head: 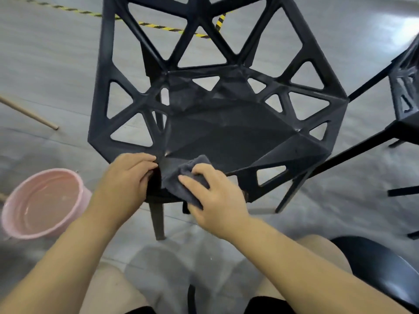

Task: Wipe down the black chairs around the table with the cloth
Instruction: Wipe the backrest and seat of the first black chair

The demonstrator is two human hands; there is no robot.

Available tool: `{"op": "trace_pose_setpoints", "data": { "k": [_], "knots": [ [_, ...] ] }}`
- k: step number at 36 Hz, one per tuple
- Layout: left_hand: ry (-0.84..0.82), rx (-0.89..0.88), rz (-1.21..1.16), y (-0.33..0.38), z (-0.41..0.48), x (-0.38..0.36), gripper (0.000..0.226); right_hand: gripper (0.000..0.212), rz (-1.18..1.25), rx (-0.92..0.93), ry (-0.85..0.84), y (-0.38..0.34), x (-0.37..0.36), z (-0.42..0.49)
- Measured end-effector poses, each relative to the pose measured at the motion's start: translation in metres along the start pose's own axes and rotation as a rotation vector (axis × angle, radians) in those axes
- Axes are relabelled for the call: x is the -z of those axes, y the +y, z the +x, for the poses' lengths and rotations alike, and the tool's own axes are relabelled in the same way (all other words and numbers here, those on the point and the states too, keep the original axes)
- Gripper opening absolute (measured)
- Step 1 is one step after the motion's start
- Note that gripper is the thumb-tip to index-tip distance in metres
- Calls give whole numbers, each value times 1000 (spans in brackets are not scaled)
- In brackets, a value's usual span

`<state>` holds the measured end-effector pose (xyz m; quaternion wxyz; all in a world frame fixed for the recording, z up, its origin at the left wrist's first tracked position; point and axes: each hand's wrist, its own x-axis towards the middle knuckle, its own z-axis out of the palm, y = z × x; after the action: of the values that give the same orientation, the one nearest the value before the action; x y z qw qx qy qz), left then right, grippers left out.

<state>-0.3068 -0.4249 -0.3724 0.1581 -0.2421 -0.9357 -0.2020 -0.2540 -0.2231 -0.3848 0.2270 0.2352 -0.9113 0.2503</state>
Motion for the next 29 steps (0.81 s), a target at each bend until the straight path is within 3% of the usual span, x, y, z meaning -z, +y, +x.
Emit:
{"op": "trace_pose_setpoints", "data": {
  "k": [13, 15, 19, 25, 29],
  "knots": [
    [11, -77, 10, -15, -4, 14, 28, 34, -49, 324, -335, 0, 5, 7],
    [-13, -38, 32, -11, -2, 14, 31, 34, -15, 249, -317, 13, 21, 3],
    [-109, 45, 65, 10, 9, 11, 34, 33, 43, 11, -127, 47, 59, 4],
    [-268, -6, 49, 63, 43, -8, 39, 27, -149, -282, 64, 108, 107, 16],
    [-455, -18, 21, 97, 64, -26, 60, 28, -275, -468, 12, 146, 122, 24]
  ]
}}
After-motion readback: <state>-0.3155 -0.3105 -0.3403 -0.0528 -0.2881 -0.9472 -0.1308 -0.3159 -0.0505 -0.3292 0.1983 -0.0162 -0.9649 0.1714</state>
